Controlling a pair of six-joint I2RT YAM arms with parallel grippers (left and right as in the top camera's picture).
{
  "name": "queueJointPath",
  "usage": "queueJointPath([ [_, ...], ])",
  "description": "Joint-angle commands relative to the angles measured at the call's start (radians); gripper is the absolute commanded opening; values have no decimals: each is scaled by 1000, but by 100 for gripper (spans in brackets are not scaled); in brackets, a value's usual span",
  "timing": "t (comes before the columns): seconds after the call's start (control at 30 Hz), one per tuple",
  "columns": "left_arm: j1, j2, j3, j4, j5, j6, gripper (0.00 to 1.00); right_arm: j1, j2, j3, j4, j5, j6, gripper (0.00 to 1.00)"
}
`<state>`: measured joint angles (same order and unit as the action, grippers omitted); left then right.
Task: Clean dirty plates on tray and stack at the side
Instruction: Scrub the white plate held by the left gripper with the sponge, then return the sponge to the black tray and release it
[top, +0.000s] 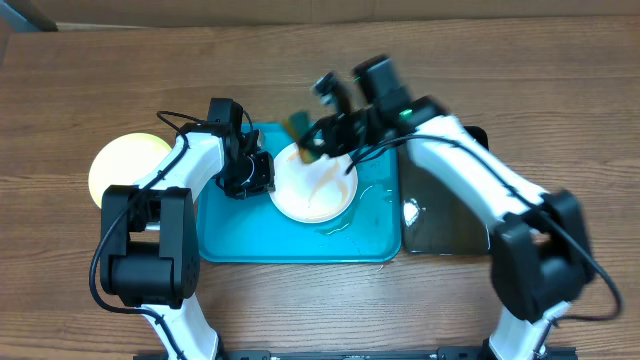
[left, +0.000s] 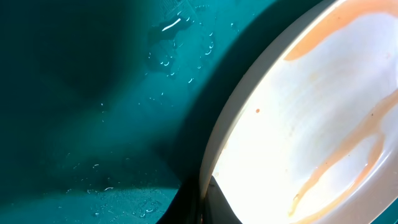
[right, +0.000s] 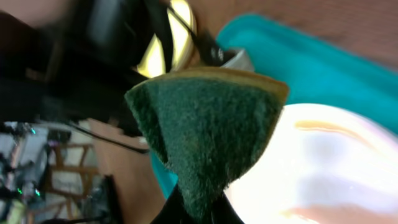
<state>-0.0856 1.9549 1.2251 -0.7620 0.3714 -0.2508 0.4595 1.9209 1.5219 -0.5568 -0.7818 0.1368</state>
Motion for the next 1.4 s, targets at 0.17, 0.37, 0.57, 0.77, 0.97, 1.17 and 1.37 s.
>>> queueJointPath([
  [0.17, -9, 14, -11, 7, 22, 27, 4, -221, -79, 11, -397, 348, 1, 4],
  [0.37, -9, 14, -11, 13, 22, 27, 13, -301, -79, -101, -495, 684, 2, 4],
  [0.57, -9, 14, -11, 15, 22, 27, 14, -309, -79, -304, -276, 826, 49, 4],
  [0.77, -9, 14, -11, 19, 22, 27, 24, -309, -79, -439, -94, 863, 80, 52],
  [0.97, -9, 14, -11, 34, 22, 27, 26, -311, -107, -316, -205, 814, 79, 67],
  [1.17, -10, 14, -11, 38, 20, 29, 15, -337, -113, -100, -403, 814, 76, 74],
  [1.37, -56, 14, -11, 70, -121, 45, 4, -419, -113, 47, -565, 814, 77, 100],
])
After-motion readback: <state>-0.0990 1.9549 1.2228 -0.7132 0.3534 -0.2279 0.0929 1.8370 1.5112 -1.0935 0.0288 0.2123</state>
